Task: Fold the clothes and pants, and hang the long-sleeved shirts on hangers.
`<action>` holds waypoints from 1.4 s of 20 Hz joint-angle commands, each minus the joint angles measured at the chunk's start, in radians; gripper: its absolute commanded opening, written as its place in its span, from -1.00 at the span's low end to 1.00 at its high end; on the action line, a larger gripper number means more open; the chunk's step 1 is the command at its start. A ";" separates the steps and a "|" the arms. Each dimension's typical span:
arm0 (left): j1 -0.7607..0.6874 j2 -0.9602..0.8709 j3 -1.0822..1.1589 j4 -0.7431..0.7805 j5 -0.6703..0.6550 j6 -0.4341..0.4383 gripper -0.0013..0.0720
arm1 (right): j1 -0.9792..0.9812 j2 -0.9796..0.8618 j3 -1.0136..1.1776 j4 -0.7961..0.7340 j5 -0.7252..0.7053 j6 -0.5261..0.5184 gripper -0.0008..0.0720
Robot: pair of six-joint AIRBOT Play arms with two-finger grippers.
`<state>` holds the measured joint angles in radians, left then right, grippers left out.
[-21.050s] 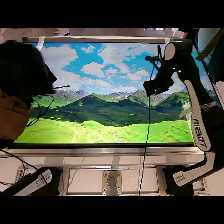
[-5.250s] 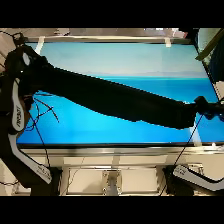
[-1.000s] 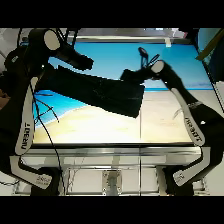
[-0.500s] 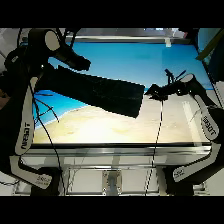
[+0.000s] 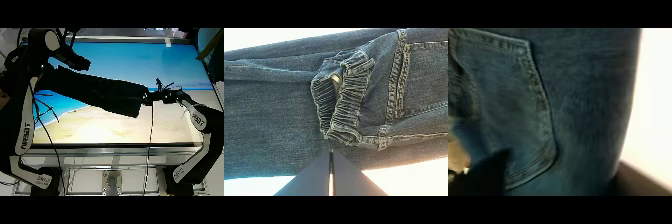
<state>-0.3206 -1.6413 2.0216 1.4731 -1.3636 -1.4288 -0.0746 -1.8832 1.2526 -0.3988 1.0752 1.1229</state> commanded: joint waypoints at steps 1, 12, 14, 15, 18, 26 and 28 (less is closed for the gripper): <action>0.000 0.001 0.000 0.002 -0.013 0.000 -0.93 | 0.074 -0.008 0.048 0.031 0.057 -0.009 -0.69; -0.079 0.113 0.000 0.037 -0.227 -0.014 -0.93 | -0.175 0.361 0.107 -0.429 0.647 0.114 -0.81; -0.140 0.102 -0.041 -0.047 -0.173 -0.013 -0.93 | -0.253 0.458 0.107 -0.439 0.636 0.144 -0.81; -0.177 0.088 -0.097 -0.065 -0.106 -0.005 -0.93 | -0.286 0.497 0.107 -0.439 0.626 0.146 -0.81; -0.286 -0.005 -0.273 -0.069 0.132 0.002 -0.93 | -0.327 0.552 0.107 -0.441 0.622 0.212 -0.81; -0.433 -0.281 -0.307 -0.180 0.452 0.000 -0.94 | -0.192 0.550 0.107 -0.445 0.465 0.247 -0.81; -0.425 -0.281 -0.307 -0.180 0.474 0.001 -0.93 | -0.159 0.551 0.107 -0.443 0.448 0.266 -0.81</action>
<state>-0.7341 -1.8896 1.7206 1.3273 -0.9756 -1.4284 -0.2760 -1.3354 1.3582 -0.8410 1.5734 1.3617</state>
